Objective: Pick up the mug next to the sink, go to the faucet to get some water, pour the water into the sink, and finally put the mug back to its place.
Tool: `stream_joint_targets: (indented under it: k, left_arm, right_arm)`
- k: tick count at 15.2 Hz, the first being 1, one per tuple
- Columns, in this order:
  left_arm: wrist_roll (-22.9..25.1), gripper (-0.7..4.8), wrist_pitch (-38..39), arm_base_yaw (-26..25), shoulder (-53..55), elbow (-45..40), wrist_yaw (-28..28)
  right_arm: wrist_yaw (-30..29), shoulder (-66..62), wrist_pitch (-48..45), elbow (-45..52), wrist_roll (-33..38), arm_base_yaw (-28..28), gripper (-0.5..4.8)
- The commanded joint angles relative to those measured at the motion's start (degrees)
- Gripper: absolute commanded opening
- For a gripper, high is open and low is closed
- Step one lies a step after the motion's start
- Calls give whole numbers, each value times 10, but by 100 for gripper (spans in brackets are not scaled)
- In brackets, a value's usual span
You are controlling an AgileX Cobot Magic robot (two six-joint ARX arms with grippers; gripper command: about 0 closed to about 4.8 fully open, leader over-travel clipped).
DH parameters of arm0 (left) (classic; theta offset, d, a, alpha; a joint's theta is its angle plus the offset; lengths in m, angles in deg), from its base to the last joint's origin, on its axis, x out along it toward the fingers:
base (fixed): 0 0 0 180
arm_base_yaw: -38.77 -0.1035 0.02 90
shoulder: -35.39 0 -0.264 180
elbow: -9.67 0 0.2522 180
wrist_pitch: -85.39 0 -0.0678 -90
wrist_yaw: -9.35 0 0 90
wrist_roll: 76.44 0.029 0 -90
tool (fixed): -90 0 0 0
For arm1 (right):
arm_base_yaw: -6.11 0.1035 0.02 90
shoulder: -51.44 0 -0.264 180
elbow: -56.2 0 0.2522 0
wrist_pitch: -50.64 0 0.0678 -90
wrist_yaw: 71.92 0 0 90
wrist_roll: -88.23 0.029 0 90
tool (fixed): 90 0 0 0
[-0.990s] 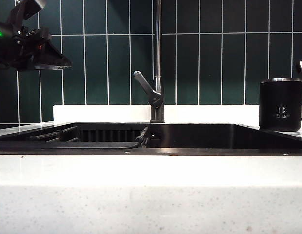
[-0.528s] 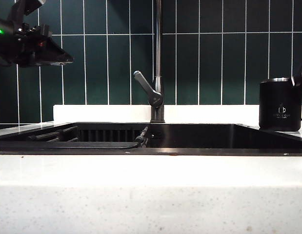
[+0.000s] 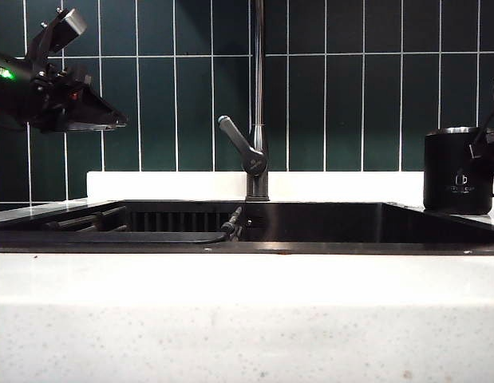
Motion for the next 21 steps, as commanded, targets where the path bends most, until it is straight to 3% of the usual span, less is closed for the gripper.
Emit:
stream_joint_targets:
  k: [1,5,10,11,16,19,21]
  left_arm:
    - [2,131,-9,0,-1,4,-11]
    - [2,131,-15,0,7,4,-37]
    - [2,130,-22,0,36,5,-67]
    - [2,130,-22,0,39,5,-67]
    - [-1,130,-31,0,41,7,-79]
    - [-7,130,-29,0,52,46,-101]
    - [-40,130,-29,4,94,126,-127]
  right_arm:
    - [12,-23,-73,-3,0,-4,242]
    - [11,-47,-105,-4,0,-8,241]
    - [-18,-54,-134,-5,0,-29,195]
    - [-56,-54,-134,-5,0,-38,150]
    - [-104,-54,-143,-7,0,-44,49]
    - [-135,-46,-155,-10,0,-37,21]
    - [-159,-21,-155,-10,3,-34,19]
